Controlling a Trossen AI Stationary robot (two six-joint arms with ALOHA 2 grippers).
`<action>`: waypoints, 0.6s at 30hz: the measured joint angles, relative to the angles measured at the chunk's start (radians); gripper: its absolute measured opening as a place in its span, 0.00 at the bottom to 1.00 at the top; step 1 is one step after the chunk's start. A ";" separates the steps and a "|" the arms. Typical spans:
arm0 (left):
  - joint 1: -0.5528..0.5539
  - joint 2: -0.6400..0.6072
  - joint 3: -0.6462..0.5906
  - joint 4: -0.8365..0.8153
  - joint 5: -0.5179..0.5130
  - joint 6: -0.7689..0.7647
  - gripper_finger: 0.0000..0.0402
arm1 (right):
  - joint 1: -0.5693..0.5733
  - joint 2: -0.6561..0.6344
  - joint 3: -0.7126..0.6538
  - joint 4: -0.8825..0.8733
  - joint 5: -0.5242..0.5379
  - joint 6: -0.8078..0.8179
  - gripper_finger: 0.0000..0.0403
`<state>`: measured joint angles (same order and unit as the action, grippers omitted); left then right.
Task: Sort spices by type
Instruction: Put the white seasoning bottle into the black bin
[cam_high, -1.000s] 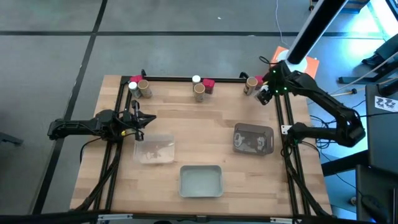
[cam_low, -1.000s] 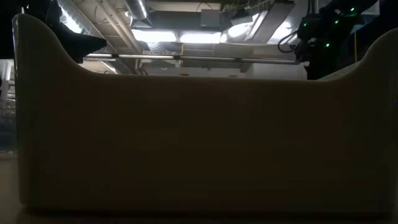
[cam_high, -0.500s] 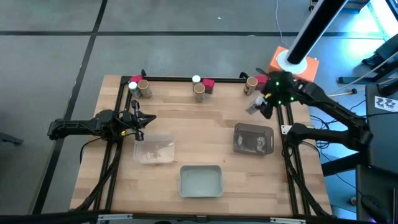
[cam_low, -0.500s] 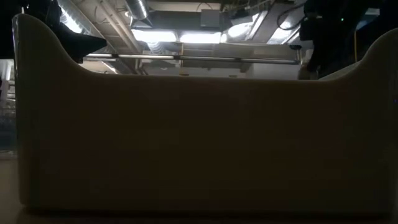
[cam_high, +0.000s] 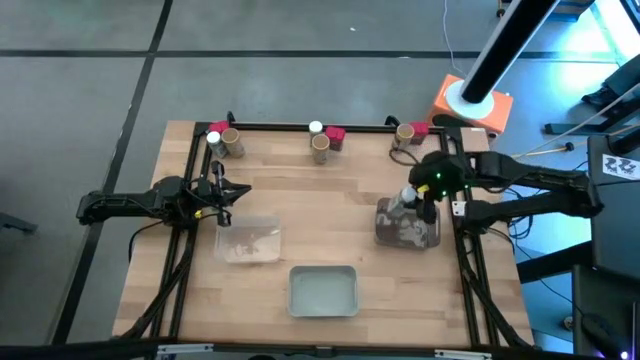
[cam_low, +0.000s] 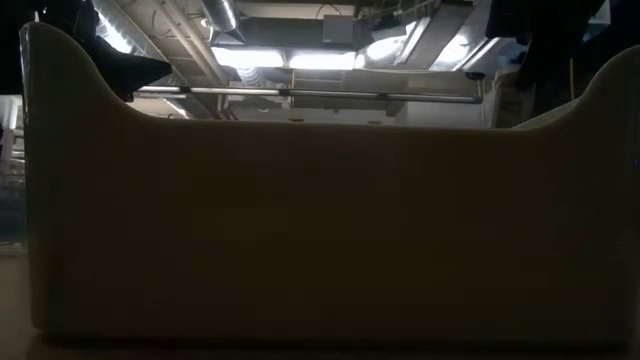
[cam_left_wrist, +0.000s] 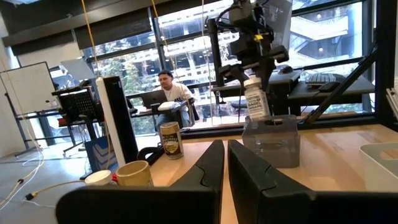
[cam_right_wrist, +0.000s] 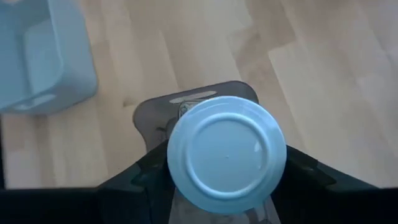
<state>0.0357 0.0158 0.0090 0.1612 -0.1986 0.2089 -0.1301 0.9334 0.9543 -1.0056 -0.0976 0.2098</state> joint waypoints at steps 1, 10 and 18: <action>0.000 0.000 0.000 0.000 0.000 0.000 0.03 | 0.020 0.008 0.000 0.001 0.015 0.008 0.51; 0.000 0.000 0.000 0.000 0.000 0.000 0.03 | 0.121 0.132 0.000 0.026 0.133 0.019 0.51; 0.000 0.000 0.000 0.000 0.000 -0.007 0.03 | 0.127 0.231 -0.016 0.080 0.165 -0.014 0.51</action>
<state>0.0353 0.0155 0.0093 0.1608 -0.1986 0.2018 -0.0032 1.1644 0.9378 -0.9254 0.0677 0.1960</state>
